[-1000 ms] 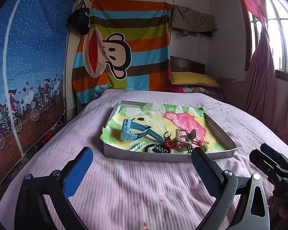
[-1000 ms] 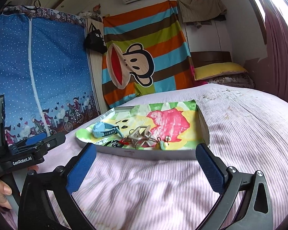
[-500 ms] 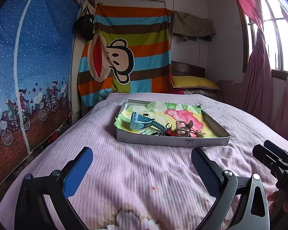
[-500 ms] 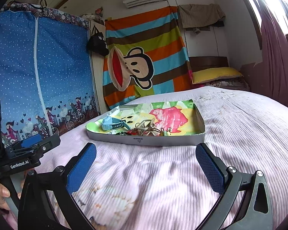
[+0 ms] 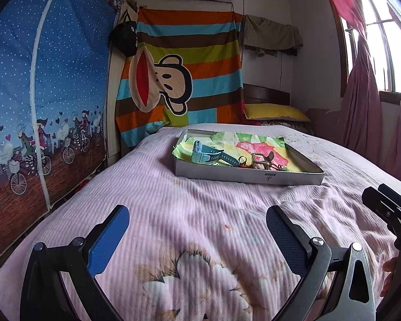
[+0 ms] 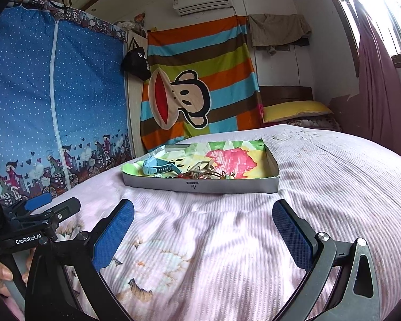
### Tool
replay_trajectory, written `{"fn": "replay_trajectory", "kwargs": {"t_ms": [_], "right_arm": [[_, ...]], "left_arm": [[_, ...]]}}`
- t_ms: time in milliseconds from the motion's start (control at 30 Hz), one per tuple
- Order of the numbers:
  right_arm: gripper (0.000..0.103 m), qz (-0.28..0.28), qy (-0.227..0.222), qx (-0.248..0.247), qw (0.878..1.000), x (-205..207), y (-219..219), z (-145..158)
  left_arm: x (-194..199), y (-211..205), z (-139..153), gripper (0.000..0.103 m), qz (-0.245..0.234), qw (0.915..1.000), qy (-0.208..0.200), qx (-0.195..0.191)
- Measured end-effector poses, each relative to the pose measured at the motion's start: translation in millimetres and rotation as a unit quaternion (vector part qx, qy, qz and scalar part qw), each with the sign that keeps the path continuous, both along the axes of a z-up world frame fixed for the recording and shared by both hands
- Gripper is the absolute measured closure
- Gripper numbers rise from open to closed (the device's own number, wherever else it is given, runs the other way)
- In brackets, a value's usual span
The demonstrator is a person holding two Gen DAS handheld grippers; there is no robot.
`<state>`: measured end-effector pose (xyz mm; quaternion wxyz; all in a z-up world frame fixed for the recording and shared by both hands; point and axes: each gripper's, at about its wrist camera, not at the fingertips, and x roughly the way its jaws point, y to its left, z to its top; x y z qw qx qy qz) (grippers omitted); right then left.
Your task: Organize jewelry
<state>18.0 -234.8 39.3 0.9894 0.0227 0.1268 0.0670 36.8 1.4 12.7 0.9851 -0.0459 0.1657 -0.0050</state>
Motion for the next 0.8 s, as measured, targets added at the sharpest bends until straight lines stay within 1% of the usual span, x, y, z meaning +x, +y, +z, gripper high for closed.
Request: {"fn": "replay_trajectory", "kwargs": {"t_ms": [333,800], "right_arm": [[0.001,-0.001,0.012,0.001,1.000,4.0,0.9,-7.7],[0.001,-0.002,0.013,0.002,1.000,4.1,0.5,-8.2]], "left_arm": [[-1.3,-4.0,-3.0,0.000,-0.004,1.0000,-0.002,0.007],[-1.7,-4.0,-4.8,0.000,-0.004,0.9999,0.000,0.010]]}}
